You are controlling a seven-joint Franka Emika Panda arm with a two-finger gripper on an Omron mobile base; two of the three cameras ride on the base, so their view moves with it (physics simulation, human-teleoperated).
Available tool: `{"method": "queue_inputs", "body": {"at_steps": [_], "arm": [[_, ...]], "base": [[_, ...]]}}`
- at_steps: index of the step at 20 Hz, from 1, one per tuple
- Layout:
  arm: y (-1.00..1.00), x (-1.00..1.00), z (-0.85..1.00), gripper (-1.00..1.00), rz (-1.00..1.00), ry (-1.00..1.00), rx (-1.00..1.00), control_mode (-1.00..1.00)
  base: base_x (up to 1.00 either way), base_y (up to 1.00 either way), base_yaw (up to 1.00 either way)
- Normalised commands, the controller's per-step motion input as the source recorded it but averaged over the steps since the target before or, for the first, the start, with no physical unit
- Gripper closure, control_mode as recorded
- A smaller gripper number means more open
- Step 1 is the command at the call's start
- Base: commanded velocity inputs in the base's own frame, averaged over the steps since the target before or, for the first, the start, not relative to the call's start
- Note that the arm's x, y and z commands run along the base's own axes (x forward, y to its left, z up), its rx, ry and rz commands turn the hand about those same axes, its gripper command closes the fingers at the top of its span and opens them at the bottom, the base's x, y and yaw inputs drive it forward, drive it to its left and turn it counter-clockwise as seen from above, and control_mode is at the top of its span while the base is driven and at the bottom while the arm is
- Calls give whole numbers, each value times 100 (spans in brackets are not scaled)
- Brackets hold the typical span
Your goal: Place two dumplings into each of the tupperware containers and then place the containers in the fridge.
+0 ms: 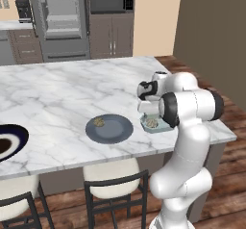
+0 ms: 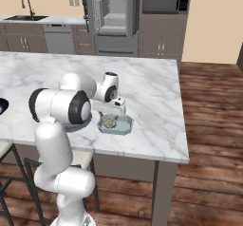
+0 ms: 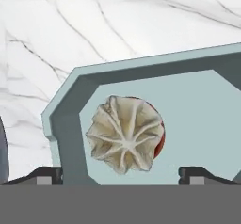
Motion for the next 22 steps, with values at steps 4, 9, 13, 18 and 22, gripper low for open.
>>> {"method": "queue_inputs", "body": {"at_steps": [4, 9, 13, 18, 22], "arm": [[33, -71, 55, -100, 0, 0, 0, -100], [78, -45, 21, -100, 10, -3, 0, -100], [97, -18, 20, -100, 15, -1, 0, -100], [99, -12, 16, -100, 16, 0, 0, -100], [92, -5, 7, -100, 16, 0, 0, -100]], "base": [[0, 0, 0], [0, 0, 0], [0, 0, 0], [0, 0, 0], [0, 0, 0]]}}
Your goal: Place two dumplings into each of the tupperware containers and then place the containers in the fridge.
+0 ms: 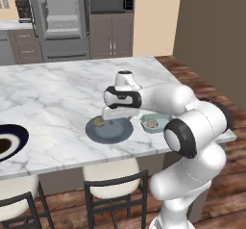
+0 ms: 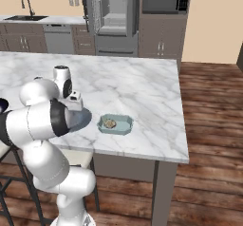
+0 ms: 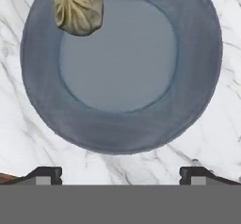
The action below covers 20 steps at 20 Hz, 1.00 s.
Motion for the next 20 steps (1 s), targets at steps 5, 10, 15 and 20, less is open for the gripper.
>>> {"method": "queue_inputs", "body": {"at_steps": [5, 10, 15, 20], "arm": [[50, 19, 0, -100, 10, -2, 0, -100], [41, 43, 0, -100, 4, -1, 0, -100], [15, 54, -1, -100, 0, 0, 0, -100], [1, 36, -19, -100, 0, 0, 0, -100]], "base": [[0, 0, 0], [0, 0, 0], [0, 0, 0], [0, 0, 0]]}}
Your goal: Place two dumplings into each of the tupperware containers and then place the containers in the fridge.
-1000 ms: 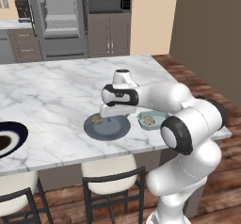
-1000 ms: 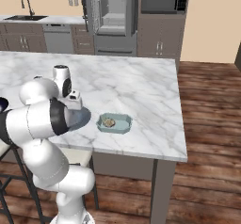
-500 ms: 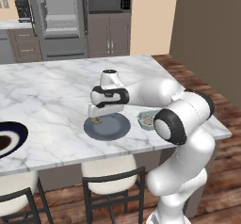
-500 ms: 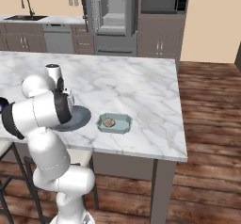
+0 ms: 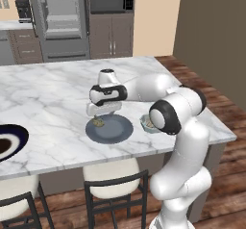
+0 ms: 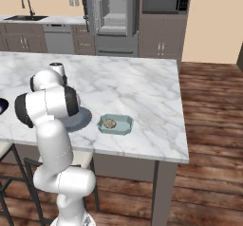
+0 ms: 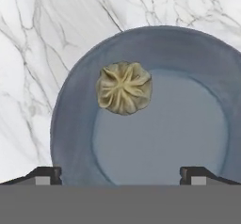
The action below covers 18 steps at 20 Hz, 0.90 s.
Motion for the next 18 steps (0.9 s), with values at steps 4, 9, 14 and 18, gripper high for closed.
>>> {"method": "queue_inputs", "body": {"at_steps": [4, 9, 14, 18], "arm": [[12, 36, -26, -100, 0, 0, 0, -100], [18, 32, -33, -100, 0, 0, 0, -100], [3, 18, -19, -100, 0, 0, 0, -100], [0, 1, -23, -100, 0, 0, 0, -100]], "base": [[0, 0, 0], [0, 0, 0], [0, 0, 0], [0, 0, 0]]}}
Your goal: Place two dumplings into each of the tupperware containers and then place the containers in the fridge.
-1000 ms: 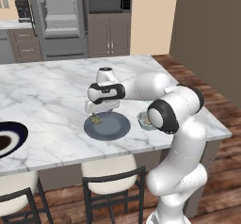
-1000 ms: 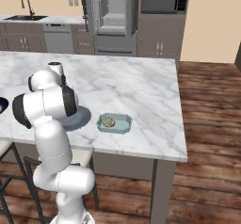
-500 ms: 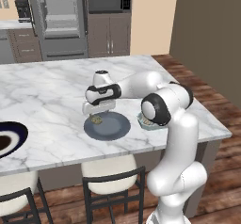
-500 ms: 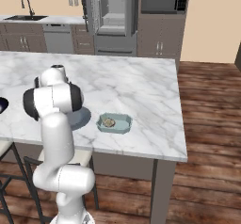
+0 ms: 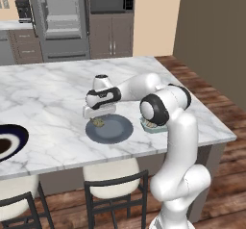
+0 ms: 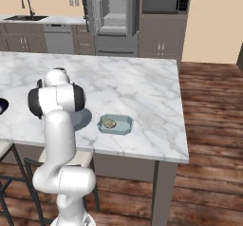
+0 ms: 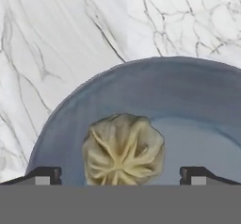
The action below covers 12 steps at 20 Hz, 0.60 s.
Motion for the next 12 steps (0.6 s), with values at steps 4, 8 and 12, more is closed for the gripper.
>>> {"method": "queue_inputs", "body": {"at_steps": [4, 8, 12], "arm": [[0, 5, -23, -100, 0, 0, 0, -100], [2, 9, -17, -100, 0, 0, 0, -100], [2, 0, -12, -100, 0, 0, 0, -100]], "base": [[0, 0, 0], [0, 0, 0], [0, 0, 0]]}}
